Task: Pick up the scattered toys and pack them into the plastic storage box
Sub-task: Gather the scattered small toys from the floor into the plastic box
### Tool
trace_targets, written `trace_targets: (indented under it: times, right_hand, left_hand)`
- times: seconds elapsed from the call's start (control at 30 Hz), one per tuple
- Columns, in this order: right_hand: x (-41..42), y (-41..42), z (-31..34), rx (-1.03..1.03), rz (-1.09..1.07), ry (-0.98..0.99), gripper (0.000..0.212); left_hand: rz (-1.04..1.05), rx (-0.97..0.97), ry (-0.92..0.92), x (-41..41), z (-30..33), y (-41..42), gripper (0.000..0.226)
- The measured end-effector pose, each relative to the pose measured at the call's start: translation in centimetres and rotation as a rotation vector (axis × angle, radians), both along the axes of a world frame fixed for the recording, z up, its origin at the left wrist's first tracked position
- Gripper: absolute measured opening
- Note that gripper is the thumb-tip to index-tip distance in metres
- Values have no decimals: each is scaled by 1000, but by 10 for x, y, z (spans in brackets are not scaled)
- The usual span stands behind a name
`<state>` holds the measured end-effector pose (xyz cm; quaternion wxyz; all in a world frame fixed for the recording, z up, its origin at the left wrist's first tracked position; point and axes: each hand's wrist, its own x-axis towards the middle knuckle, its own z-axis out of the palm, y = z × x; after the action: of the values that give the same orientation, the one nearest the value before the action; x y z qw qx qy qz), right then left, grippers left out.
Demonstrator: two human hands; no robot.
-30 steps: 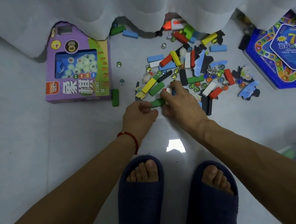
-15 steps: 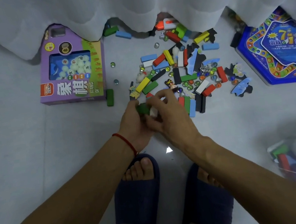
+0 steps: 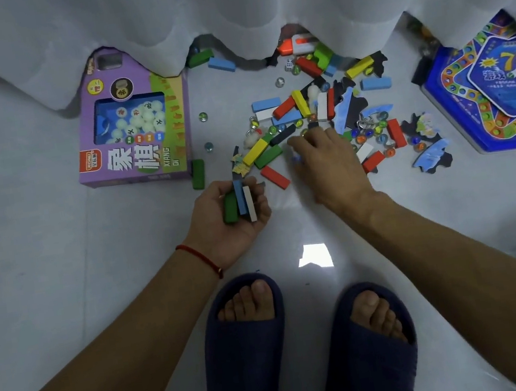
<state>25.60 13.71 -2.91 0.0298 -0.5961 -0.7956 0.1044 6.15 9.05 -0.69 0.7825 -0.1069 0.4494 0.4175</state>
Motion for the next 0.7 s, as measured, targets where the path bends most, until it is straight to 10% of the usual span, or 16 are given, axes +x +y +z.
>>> trace_targets:
  times: [0.2, 0.4, 0.7]
  right_hand:
    - [-12, 15, -3, 48, -88, 134, 52]
    - [-30, 35, 2, 30, 477, 41, 53]
    - [-31, 63, -4, -47, 540, -69, 49]
  left_hand:
    - [56, 52, 8, -14, 4, 7, 30]
    - [78, 52, 82, -24, 6, 4, 31]
    - [58, 48, 154, -25, 12, 8, 31]
